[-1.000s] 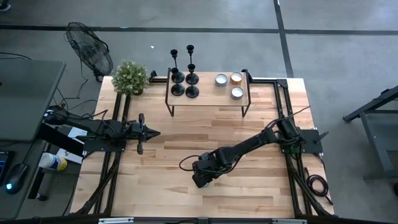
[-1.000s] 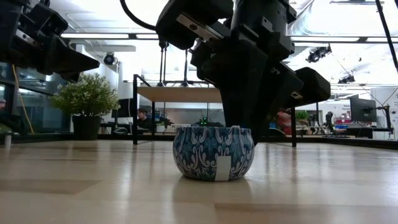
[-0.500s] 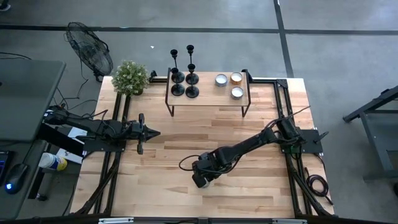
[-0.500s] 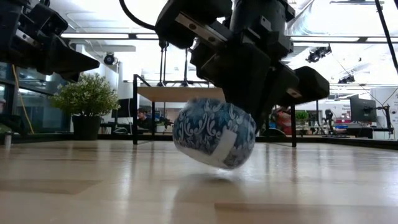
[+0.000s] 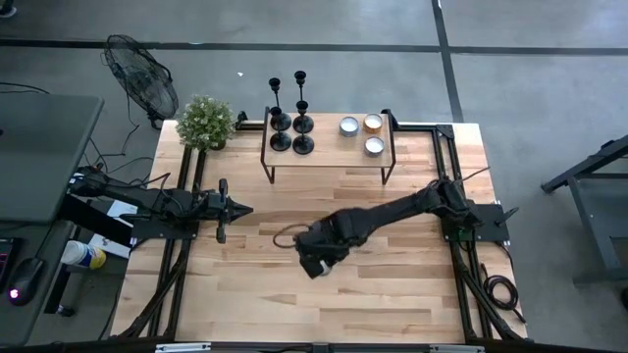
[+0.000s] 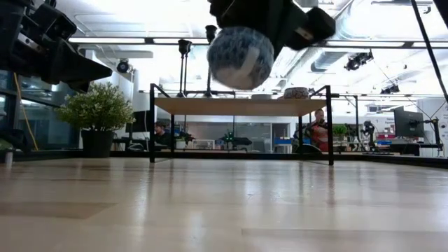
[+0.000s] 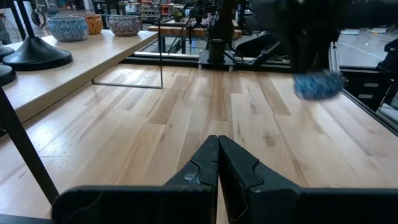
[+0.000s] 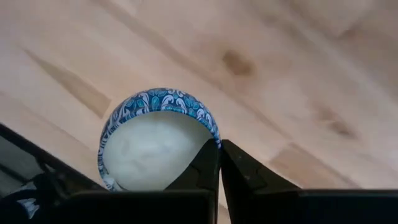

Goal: Pick & Place candle stick holders
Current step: Put the blue scented candle on the shelf

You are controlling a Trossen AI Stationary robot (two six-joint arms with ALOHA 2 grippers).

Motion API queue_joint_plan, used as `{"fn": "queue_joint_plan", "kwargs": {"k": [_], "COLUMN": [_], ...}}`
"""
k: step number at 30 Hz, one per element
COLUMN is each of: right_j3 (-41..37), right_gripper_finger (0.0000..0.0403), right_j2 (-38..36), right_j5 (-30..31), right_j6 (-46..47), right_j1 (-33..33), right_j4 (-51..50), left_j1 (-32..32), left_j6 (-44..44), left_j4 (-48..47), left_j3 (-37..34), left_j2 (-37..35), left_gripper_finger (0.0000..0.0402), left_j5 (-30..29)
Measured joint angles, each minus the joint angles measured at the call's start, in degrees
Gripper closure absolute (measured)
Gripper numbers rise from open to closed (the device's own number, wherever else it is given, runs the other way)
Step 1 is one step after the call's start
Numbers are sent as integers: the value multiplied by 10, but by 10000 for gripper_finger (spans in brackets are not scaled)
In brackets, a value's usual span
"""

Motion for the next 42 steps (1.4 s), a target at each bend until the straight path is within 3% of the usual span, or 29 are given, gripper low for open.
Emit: {"fn": "queue_joint_plan", "kwargs": {"k": [9, 17, 26, 42], "right_j3": [127, 203, 208, 207], "right_gripper_finger": [402, 403, 403, 402], "right_j2": [0, 0, -2, -23], "right_j5": [69, 106, 114, 131], "right_j6": [-136, -300, -485, -706], "right_j1": [-78, -170, -263, -363], "right_j4": [-182, -198, -199, -199], "left_j1": [0, 0, 0, 0], "left_j6": [0, 0, 0, 0], "left_j4": [0, 0, 0, 0], "left_j3": [0, 0, 0, 0], "left_j2": [0, 0, 0, 0], "left_gripper_finger": [401, 401, 401, 401], "left_j5": [0, 0, 0, 0]}}
